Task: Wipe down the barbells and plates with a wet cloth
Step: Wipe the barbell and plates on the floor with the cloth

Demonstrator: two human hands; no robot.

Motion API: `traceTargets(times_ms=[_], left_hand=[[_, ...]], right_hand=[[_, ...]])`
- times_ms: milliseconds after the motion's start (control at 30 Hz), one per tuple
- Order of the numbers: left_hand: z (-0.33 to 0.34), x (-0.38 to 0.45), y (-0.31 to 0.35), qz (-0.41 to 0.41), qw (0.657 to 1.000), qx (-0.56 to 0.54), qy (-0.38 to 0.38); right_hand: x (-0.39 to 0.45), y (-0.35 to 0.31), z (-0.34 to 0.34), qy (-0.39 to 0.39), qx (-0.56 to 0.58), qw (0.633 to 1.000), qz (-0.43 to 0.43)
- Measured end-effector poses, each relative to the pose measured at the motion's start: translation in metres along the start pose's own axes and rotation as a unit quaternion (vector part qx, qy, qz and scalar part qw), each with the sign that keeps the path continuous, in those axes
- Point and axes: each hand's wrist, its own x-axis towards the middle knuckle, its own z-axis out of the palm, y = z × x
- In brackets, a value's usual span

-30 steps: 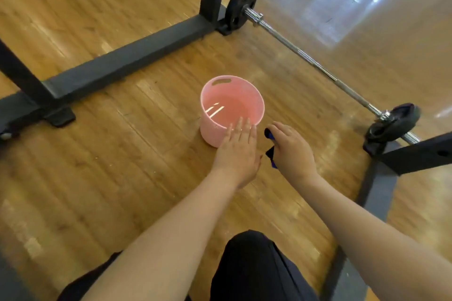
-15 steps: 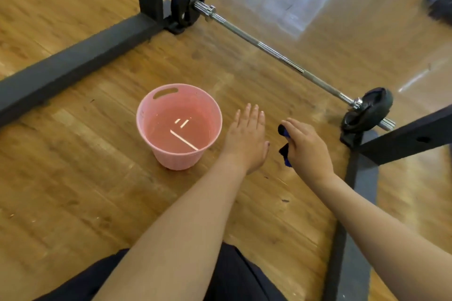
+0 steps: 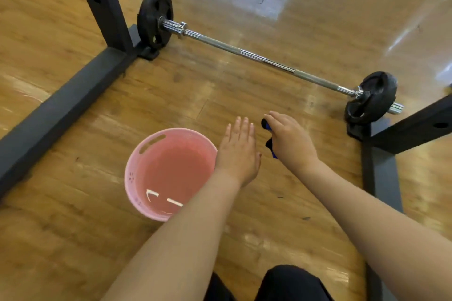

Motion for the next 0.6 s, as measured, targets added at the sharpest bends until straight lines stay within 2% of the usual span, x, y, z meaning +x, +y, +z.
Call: traceTargets(times_ms=[133,333,600], left_hand=[[-0.014,0.031,0.002,0.014,0.999,-0.028,-0.007],[-0.041,0.093,0.008,0.076,0.997,0.013,-0.008],[-0.047,0.212,0.057,0.065,0.998,0.016,0.0]], right_hand=[[0.026,0.019,-0.005,-0.043,-0.047,0.998,0.008],[0.05,0.07,-0.007,-0.012,-0.153,0.987,-0.036],[0.09,0.19,0.011,-0.077,-0.108,0.99,0.051]])
